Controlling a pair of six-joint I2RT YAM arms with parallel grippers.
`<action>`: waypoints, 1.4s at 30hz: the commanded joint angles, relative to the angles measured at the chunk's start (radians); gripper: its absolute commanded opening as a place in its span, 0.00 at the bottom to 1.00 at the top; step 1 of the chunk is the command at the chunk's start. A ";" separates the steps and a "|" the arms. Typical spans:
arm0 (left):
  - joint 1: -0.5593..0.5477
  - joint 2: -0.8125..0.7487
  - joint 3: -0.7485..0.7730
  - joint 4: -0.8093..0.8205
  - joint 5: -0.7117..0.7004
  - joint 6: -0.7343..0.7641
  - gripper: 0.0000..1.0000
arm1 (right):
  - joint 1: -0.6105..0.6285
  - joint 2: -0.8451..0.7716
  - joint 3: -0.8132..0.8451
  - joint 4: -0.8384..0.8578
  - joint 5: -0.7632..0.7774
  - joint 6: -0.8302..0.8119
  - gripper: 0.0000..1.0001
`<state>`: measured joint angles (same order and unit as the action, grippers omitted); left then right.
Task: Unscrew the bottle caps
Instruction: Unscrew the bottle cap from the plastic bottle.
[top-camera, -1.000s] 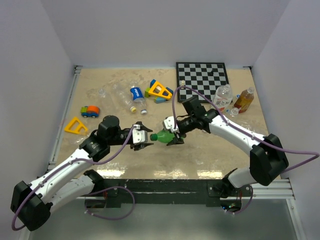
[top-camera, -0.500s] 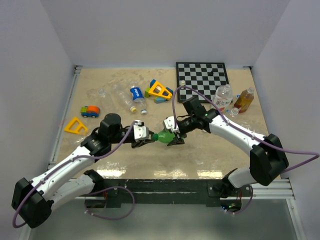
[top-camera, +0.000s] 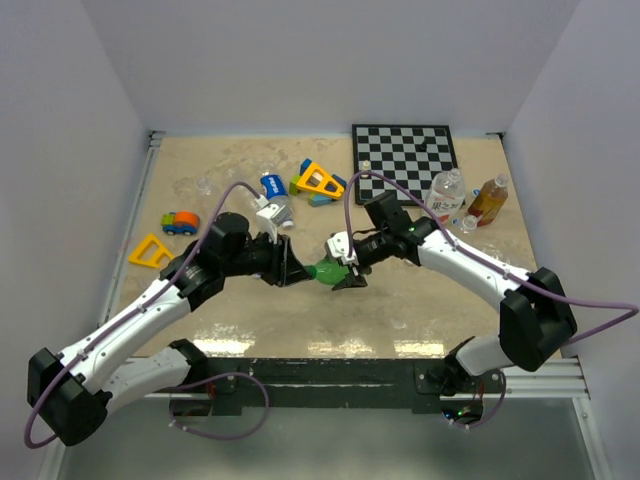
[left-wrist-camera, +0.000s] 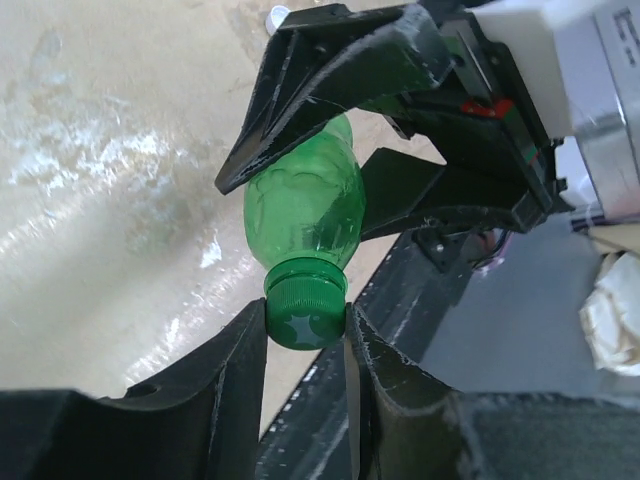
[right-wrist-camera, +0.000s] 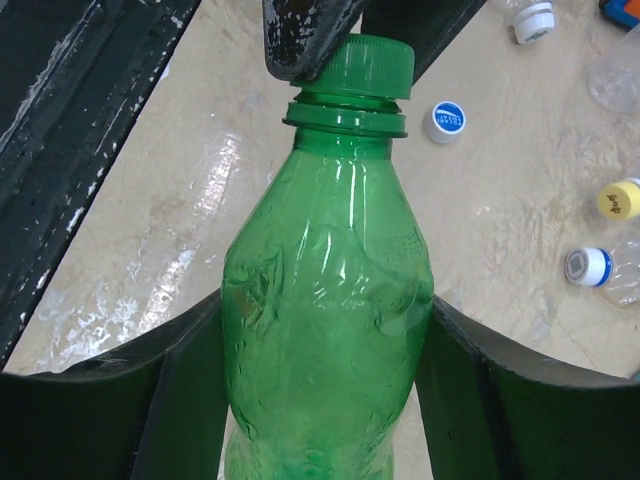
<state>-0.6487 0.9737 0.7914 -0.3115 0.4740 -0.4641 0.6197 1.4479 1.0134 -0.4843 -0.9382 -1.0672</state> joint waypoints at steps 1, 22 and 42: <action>-0.003 -0.024 0.023 -0.003 -0.028 -0.226 0.00 | -0.002 0.005 0.028 -0.020 -0.010 -0.013 0.00; 0.007 -0.358 -0.210 0.219 0.169 0.766 0.97 | -0.002 0.008 0.031 -0.033 -0.008 -0.025 0.00; 0.000 -0.119 -0.158 0.330 0.222 0.917 0.61 | -0.002 0.019 0.033 -0.037 -0.007 -0.030 0.00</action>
<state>-0.6468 0.8463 0.5846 -0.0700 0.6308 0.4458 0.6205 1.4681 1.0138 -0.5121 -0.9333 -1.0828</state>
